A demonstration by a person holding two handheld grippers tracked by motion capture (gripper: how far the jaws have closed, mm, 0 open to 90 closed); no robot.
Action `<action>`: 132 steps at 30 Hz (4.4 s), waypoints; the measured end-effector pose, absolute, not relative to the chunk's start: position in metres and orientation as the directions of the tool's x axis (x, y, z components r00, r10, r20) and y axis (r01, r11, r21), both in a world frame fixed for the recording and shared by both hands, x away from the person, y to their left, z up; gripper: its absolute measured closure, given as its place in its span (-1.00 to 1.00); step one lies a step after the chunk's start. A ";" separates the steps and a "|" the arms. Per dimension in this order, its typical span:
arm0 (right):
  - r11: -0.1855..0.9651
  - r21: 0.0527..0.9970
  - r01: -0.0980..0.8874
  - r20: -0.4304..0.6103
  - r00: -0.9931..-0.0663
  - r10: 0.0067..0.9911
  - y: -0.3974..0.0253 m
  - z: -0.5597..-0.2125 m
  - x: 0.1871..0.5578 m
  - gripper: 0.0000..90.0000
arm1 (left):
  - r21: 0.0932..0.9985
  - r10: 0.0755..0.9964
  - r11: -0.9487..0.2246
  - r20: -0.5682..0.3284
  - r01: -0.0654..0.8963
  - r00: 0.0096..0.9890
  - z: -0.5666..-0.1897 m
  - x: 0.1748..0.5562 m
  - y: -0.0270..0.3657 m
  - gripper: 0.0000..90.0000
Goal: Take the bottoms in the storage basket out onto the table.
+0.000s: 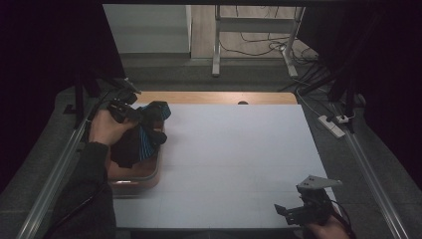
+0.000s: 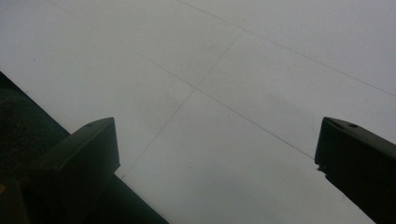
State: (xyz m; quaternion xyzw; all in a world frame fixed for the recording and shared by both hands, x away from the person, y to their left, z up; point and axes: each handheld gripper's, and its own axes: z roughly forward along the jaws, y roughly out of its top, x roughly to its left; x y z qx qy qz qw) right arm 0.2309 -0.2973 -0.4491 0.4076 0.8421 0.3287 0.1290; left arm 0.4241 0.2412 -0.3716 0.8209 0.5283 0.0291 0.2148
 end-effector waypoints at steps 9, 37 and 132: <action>0.454 0.659 0.600 0.051 -0.638 0.769 -0.297 -0.449 0.231 -1.00 | 0.401 0.849 -0.396 -0.182 0.826 0.495 -0.348 0.428 0.222 0.58; 0.451 0.660 0.601 0.054 -0.637 0.769 -0.298 -0.449 0.231 -1.00 | 0.451 0.760 -0.485 -0.206 0.749 0.616 -0.323 0.430 0.159 0.57; 0.456 0.663 0.594 0.053 -0.645 0.762 -0.298 -0.449 0.230 -1.00 | 0.459 0.642 -0.634 -0.137 0.623 0.754 -0.376 0.444 0.037 0.55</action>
